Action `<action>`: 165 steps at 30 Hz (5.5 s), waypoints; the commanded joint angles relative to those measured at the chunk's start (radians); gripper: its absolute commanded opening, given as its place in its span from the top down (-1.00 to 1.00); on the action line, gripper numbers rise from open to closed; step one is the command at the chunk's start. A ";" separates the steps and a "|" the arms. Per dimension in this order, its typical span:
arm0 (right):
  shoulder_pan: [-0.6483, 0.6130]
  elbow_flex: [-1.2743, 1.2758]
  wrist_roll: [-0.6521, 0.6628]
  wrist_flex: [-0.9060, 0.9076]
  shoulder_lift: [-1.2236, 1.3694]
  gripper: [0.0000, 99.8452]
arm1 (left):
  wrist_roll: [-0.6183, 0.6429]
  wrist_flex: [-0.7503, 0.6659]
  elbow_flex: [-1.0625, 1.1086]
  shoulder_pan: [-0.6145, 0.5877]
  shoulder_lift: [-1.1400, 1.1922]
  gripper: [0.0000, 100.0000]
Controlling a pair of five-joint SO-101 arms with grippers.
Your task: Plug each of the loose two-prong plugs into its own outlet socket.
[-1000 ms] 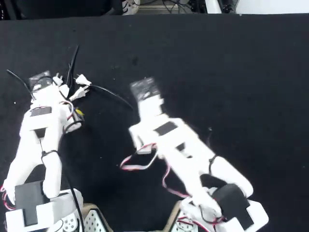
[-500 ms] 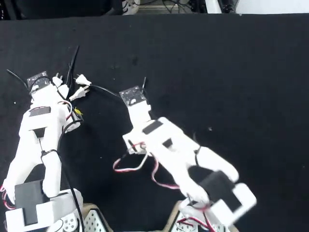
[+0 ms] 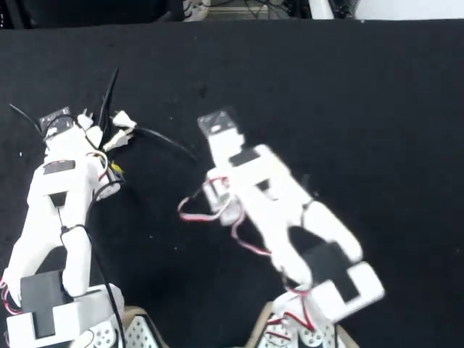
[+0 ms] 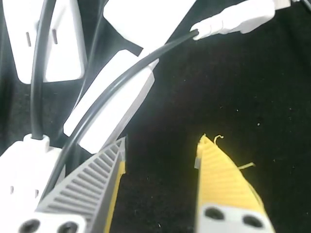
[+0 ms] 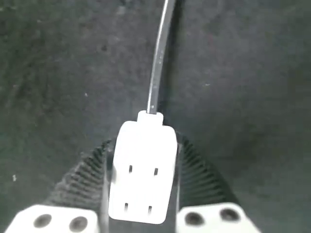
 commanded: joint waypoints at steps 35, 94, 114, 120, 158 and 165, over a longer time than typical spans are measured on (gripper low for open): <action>-0.216 0.265 0.865 0.066 -0.354 0.35 | 0.015 -0.173 0.031 -0.104 -0.005 0.52; 0.186 0.901 0.264 -0.552 -0.875 0.38 | -0.124 0.238 -0.390 -0.117 -0.104 0.52; 0.184 0.901 0.264 -0.559 -0.872 0.38 | -0.462 0.399 -0.837 0.008 0.396 0.52; 0.184 0.901 0.264 -0.559 -0.872 0.38 | -0.577 0.381 -0.977 0.073 0.574 0.52; 0.184 0.923 0.265 -0.609 -0.875 0.38 | -0.623 0.862 -1.415 0.074 0.621 0.94; 0.196 0.917 0.261 -0.601 -0.877 0.38 | -0.611 0.973 -1.400 0.090 0.511 0.94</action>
